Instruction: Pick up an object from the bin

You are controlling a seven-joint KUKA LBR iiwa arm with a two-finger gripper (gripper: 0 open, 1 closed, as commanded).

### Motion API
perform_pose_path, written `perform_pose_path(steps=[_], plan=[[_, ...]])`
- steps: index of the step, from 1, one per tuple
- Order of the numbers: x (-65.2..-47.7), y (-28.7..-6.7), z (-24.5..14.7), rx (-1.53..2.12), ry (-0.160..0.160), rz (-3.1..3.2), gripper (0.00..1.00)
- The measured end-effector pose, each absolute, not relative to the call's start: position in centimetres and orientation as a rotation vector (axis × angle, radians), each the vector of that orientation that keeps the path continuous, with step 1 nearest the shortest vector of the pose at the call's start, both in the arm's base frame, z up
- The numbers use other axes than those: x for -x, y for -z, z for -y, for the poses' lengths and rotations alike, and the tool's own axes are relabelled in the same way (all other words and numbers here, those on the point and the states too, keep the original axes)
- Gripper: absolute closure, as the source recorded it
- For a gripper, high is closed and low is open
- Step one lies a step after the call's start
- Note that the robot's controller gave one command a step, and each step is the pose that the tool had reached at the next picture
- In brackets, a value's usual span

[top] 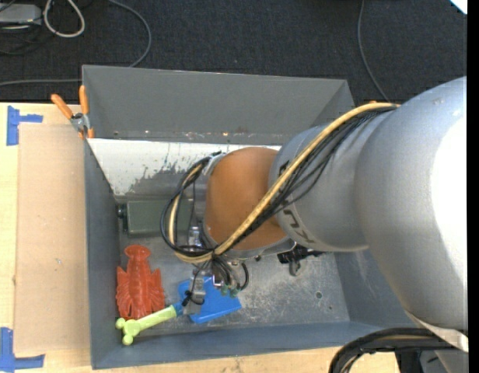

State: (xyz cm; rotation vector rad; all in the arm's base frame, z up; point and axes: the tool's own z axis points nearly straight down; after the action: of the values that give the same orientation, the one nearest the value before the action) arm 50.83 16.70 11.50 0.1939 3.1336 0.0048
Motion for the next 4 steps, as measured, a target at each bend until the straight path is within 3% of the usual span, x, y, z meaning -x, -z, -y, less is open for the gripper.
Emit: perform_pose_path(steps=[1,2,4], plan=[[-48.1,-17.3,-15.7,0.38,-0.003,-3.12,0.0],[-48.6,-7.1,-16.3,0.305,-0.002,-3.13,1.0],[-49.4,-7.1,-16.2,0.309,-0.004,-3.127,1.0]])
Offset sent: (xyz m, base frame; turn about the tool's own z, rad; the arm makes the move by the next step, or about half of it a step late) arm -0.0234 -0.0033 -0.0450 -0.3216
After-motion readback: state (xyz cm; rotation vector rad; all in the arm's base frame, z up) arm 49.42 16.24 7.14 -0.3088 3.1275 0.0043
